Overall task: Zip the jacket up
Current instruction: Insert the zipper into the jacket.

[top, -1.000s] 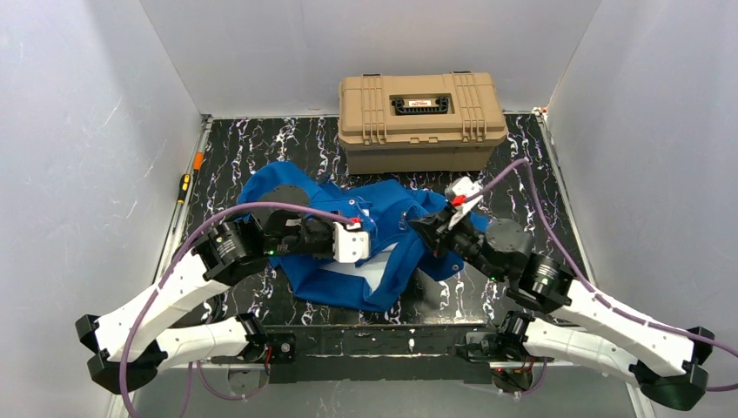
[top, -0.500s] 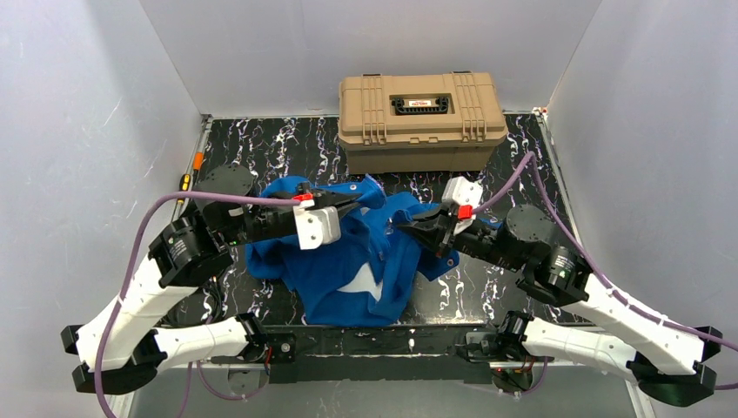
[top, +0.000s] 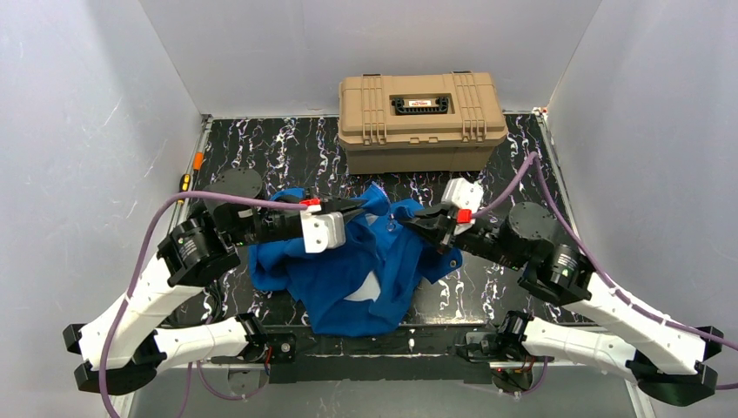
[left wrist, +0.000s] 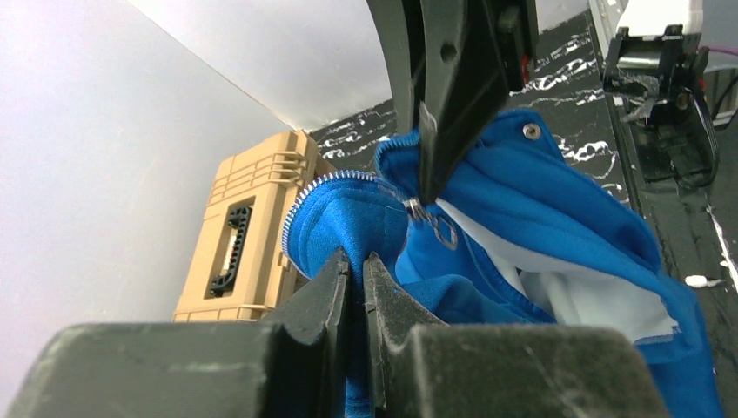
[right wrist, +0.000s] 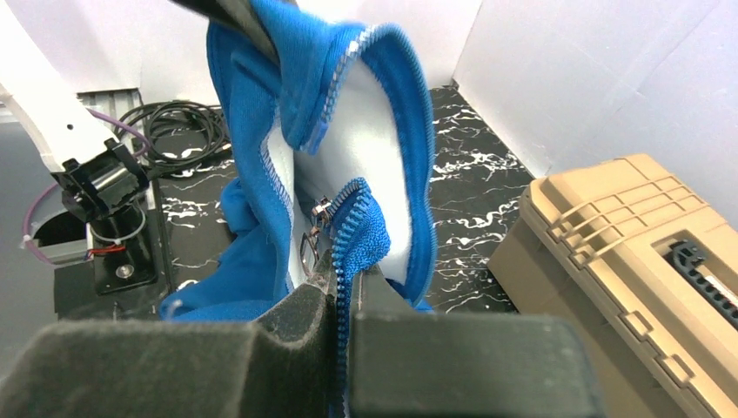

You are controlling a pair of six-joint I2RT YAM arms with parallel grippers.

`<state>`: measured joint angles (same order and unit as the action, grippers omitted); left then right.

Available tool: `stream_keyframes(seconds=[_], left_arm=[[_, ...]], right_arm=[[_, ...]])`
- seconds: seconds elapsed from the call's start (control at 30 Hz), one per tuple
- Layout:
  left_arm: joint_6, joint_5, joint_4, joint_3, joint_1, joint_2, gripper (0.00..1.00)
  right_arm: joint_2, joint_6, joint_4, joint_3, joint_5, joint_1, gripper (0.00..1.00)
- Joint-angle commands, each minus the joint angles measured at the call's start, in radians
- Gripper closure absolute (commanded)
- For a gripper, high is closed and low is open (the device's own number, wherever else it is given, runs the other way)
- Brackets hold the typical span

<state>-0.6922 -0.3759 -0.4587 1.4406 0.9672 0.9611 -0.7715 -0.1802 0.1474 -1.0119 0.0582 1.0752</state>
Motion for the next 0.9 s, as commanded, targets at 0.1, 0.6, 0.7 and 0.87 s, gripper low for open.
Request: stream_keyframes(seconds=[0.1,0.6,0.7,0.87], left_arm=[[-0.016,-0.026,0.058,-0.049,0.006,-0.014,1.00],[-0.076,-0.051,0.064,-0.070,0.005,-0.028,1.00],[-0.112,-0.048,0.048,-0.072,0.004,-0.032,1.00],[-0.154,-0.010,0.013,-0.060,0.005,-0.037,1.00]], right_arm=[[0.067,-0.010,-0.065,-0.007,-0.030,0.000,0.99],[0.012,0.056,0.003,-0.055,-0.048,0.000,0.99],[-0.001,0.039,0.014,-0.060,-0.048,0.001,0.99],[0.021,0.000,0.006,-0.032,-0.053,0.000,0.99]])
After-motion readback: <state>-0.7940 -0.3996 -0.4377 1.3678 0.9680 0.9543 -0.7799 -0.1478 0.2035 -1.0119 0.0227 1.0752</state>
